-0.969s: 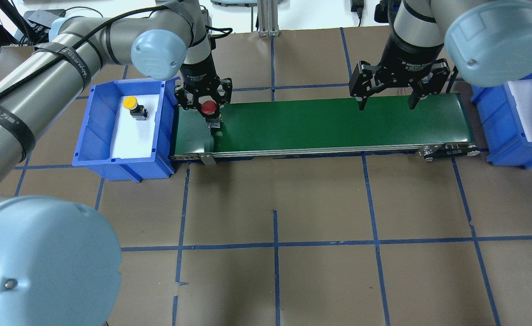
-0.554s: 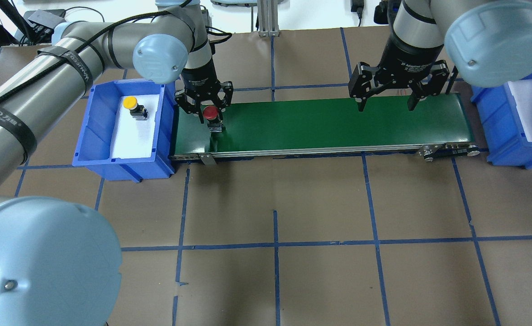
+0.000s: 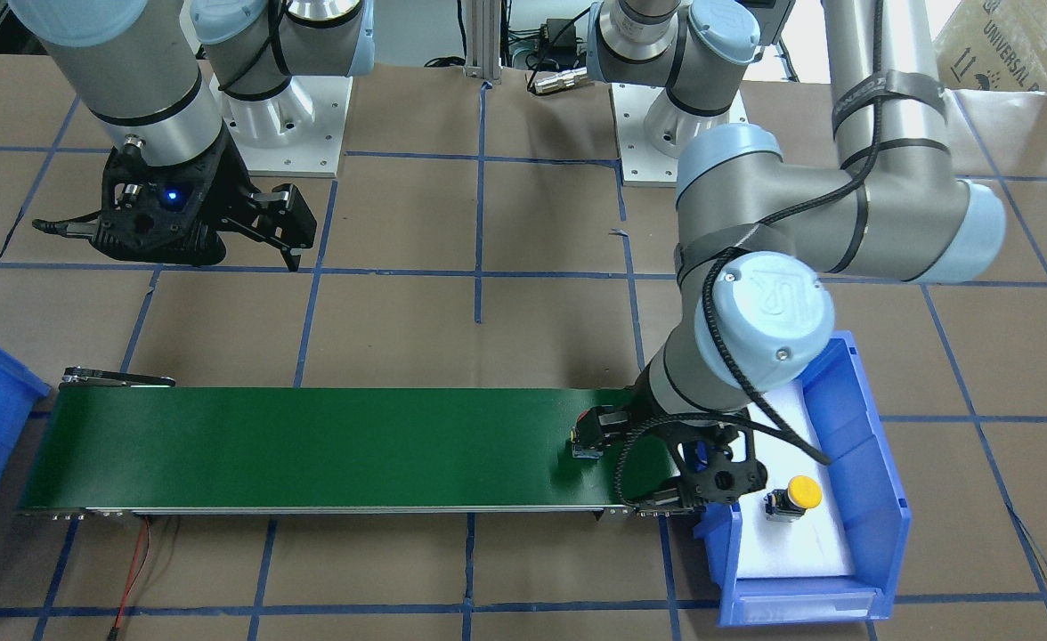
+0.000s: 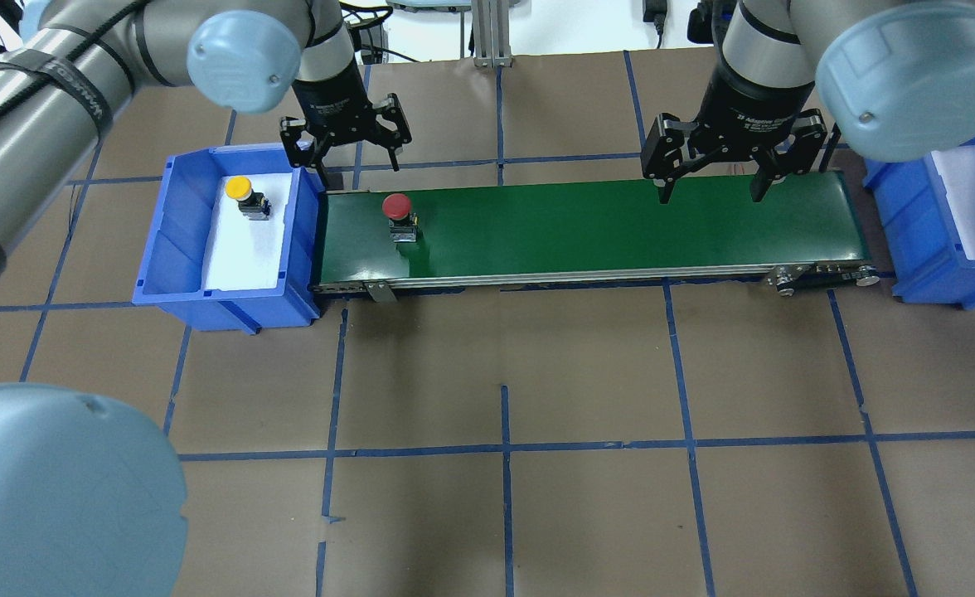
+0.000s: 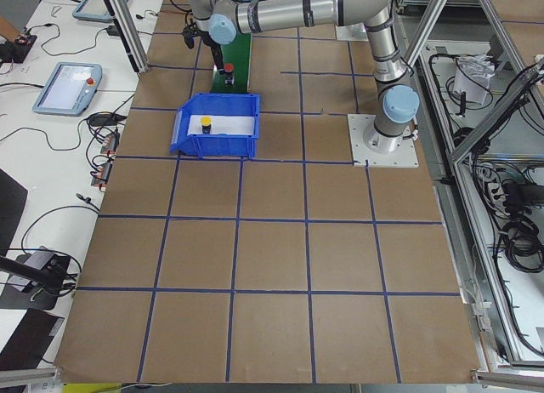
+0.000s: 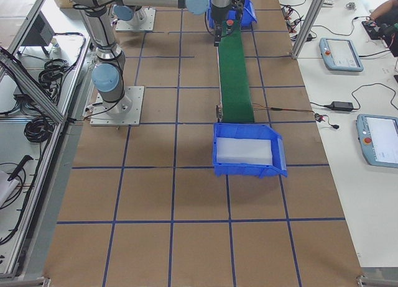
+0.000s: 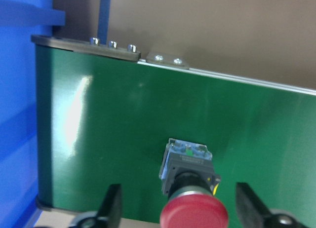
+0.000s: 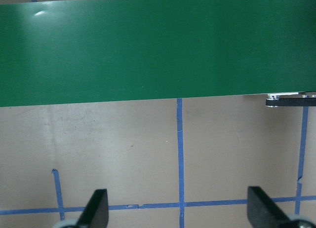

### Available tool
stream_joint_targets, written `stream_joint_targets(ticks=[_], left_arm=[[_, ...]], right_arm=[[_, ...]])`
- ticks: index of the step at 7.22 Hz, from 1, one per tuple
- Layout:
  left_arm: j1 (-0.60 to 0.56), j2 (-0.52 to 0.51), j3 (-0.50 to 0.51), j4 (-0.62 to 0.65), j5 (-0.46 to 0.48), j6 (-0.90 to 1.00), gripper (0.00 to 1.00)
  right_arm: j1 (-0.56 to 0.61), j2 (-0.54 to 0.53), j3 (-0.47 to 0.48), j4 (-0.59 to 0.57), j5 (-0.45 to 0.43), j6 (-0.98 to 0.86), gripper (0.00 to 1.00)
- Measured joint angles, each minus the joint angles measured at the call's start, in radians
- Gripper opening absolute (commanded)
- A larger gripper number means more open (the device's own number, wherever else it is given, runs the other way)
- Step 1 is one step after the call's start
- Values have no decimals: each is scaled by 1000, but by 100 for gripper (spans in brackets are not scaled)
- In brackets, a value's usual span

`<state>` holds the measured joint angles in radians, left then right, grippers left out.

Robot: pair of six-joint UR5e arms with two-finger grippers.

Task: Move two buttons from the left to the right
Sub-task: 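Open the left gripper and raise it off the red button, then lower the left gripper onto the yellow button while the right arm moves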

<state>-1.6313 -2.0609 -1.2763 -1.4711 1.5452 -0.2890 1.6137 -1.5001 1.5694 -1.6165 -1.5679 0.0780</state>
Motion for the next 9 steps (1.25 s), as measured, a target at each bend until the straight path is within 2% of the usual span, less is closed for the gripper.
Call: stream_joint_targets(ticks=[4, 6, 9], left_arm=[[264, -14, 0, 37, -8, 396, 96], [299, -29, -59, 109, -9, 502, 99], [289, -84, -129, 266, -17, 521, 95]], right_arm=[[1, 4, -1, -18, 5, -23, 100], [-4, 21, 0, -53, 8, -112, 100], [-22, 47, -1, -64, 7, -217, 100]])
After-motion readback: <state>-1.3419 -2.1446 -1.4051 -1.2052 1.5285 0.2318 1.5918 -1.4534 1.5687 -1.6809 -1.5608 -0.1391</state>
